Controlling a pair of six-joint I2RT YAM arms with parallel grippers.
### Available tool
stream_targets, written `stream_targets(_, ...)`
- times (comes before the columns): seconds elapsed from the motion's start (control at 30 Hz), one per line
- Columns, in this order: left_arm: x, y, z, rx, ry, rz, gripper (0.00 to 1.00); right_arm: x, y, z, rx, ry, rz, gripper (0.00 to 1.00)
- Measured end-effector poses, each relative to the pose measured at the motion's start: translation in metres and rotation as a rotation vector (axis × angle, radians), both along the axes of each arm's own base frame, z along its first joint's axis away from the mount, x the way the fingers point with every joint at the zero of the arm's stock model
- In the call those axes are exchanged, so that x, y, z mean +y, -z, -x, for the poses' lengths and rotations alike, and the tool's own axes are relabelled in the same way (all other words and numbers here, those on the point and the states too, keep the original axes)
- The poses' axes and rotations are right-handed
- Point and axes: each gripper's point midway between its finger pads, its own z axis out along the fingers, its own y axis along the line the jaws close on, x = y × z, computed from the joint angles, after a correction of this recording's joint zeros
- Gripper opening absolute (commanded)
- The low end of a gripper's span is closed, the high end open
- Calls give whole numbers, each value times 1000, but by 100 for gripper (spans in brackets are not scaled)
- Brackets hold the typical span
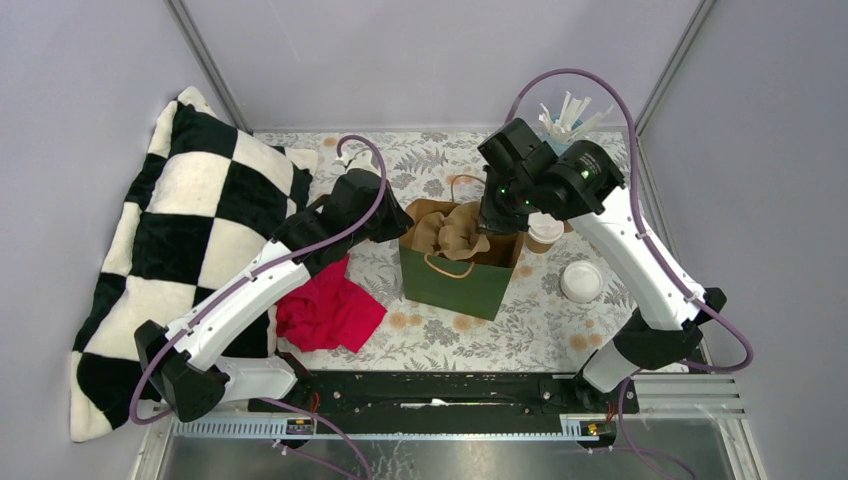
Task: Pack the takeout coffee
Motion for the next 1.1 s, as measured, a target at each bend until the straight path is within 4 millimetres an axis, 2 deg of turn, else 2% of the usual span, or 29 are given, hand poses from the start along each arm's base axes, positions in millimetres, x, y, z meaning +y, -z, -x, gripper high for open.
stream_targets(0.37,3,1,3,-7,1,-4,3,17,33,-14,-15,-27,1,0)
stream_targets(0.5,5,-3,4,-21,7,-3,3,14,54,-9,-8,-32,-2,0)
stream_targets(0.7,6,-5,5,-34,12,-11,3,15,64,-14,-32,-31,-22,0)
stream_targets(0.93,8,-5,4,-40,9,-20,4,2,86,-24,-7,18,-47,2)
stream_targets(1.1,9,-4,3,-40,5,-23,4,5,95,-25,-4,1,-80,3)
